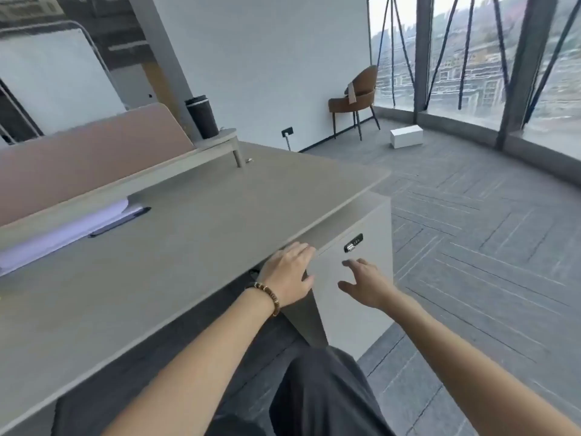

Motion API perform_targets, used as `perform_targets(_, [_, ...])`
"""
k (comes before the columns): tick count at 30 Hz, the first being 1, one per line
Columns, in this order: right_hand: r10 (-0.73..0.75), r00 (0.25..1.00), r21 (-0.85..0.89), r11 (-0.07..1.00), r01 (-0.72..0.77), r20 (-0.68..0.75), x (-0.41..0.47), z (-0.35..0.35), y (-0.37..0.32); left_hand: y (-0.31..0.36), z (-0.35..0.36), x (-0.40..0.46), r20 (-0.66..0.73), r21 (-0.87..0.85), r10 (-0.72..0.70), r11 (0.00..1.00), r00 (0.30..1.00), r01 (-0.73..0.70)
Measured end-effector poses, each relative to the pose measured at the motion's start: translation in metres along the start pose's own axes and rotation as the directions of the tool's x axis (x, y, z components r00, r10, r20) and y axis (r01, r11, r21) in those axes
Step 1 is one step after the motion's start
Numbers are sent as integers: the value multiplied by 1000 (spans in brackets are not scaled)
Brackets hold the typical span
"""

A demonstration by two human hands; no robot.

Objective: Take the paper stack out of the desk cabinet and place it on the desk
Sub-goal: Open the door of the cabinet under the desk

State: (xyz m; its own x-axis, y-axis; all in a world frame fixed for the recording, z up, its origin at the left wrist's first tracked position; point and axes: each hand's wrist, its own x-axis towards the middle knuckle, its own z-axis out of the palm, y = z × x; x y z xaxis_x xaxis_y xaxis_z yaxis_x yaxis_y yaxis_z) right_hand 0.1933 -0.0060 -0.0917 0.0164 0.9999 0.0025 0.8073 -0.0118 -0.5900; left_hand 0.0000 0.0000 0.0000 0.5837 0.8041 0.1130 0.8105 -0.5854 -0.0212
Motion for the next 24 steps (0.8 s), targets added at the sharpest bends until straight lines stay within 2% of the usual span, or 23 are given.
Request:
perform_targets(5, [104,991,79,991,-111,80,17,57,36,-17,48,41,118,76,-38,997,992,30])
perform_targets(11, [212,972,252,940,-231,101,45,121,60,-37,87,78,196,154,30,986,980,-61])
perform_targets(15, [233,969,373,895,-246,81,60,150,63,-51,102,101,168,206,119,967,979,-152])
perform_targets(24, [315,948,522,814,-254,-30,78,197,59,-62,122,113,62,208,160,963,985,-170])
